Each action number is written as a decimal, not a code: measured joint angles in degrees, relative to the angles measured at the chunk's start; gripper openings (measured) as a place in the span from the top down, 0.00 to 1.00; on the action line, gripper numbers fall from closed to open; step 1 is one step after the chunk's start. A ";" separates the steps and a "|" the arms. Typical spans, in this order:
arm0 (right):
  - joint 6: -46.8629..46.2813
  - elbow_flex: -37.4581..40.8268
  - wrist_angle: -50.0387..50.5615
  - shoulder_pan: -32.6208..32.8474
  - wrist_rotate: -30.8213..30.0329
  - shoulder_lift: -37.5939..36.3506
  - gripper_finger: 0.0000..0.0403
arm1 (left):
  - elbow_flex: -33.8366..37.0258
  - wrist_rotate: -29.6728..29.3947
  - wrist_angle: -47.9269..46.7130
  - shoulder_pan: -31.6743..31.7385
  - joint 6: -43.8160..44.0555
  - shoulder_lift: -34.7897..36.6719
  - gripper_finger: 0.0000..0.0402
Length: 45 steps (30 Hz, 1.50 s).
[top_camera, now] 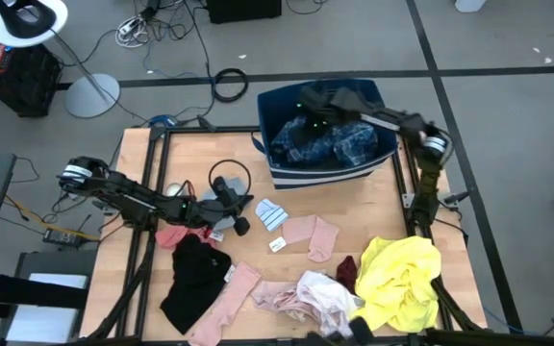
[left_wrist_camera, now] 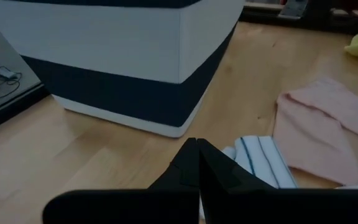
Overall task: Sort clothes
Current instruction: Put the blue checkered shirt into the blue laundry bin, then put the gray sock into the blue laundry bin
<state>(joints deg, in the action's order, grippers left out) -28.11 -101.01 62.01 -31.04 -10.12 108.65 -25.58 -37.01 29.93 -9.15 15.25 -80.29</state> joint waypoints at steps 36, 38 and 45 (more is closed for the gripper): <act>7.15 -19.93 1.03 2.89 5.28 1.79 1.00 | -0.01 4.80 1.81 -0.01 -1.51 0.18 1.00; 7.60 -19.92 3.26 4.28 2.73 -1.78 1.00 | -0.02 5.23 1.68 -0.03 -1.51 0.61 1.00; 6.94 -13.72 3.61 14.21 -9.37 -17.55 1.00 | 0.00 5.81 1.30 -2.31 -4.74 4.18 1.00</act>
<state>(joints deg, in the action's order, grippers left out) -21.17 -114.73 65.62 -16.83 -19.48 91.10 -25.58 -31.20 31.23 -11.46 10.51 -76.11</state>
